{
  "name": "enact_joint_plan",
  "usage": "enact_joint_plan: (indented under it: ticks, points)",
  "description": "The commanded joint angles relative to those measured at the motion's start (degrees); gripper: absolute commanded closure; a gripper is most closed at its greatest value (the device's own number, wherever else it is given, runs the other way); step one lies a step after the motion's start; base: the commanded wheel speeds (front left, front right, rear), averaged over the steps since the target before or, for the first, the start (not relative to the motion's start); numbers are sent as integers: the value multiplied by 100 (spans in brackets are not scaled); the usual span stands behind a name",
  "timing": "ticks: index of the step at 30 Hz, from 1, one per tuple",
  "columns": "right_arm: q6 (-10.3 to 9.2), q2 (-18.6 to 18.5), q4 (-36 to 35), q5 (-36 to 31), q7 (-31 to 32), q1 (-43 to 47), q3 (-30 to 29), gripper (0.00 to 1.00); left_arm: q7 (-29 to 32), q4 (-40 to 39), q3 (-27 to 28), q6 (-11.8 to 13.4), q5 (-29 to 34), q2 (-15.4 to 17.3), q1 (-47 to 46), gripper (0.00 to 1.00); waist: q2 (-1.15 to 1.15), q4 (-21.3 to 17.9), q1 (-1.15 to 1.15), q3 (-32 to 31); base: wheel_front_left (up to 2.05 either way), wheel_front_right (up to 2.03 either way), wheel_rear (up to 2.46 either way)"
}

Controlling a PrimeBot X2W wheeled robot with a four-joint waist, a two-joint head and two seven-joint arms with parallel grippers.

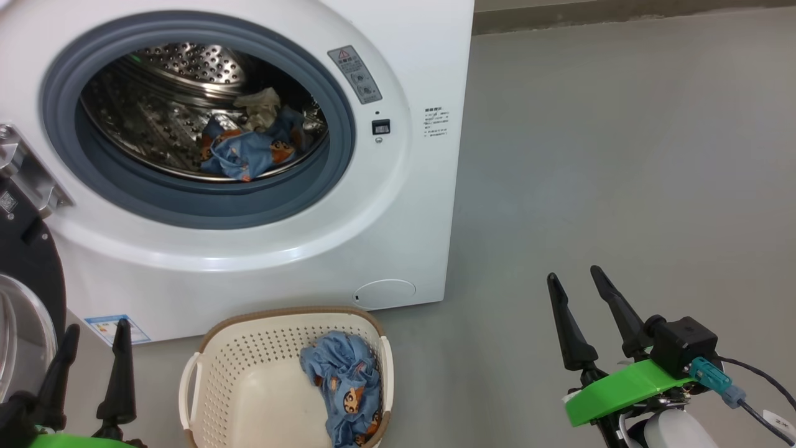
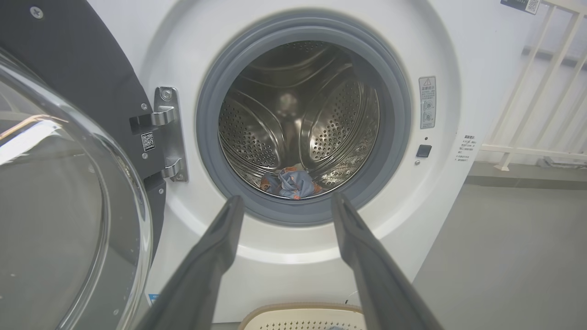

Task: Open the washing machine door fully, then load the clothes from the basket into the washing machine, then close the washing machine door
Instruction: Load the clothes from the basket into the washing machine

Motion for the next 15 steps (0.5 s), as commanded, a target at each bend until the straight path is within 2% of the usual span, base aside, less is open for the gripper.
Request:
enact_joint_plan:
  ticks: [1, 15]
  points:
    - [25, -27, -166, -69, -46, -87, 99, 0, -37, -182, 256, -11, 55, 131, -108, 0, 0, 9, 0, 23, 0, 0, 0]
    - [25, -27, -221, -124, -46, -122, 127, 0, -37, -172, 268, -33, 5, 137, -115, 0, 0, -2, 0, 143, 0, 0, 0]
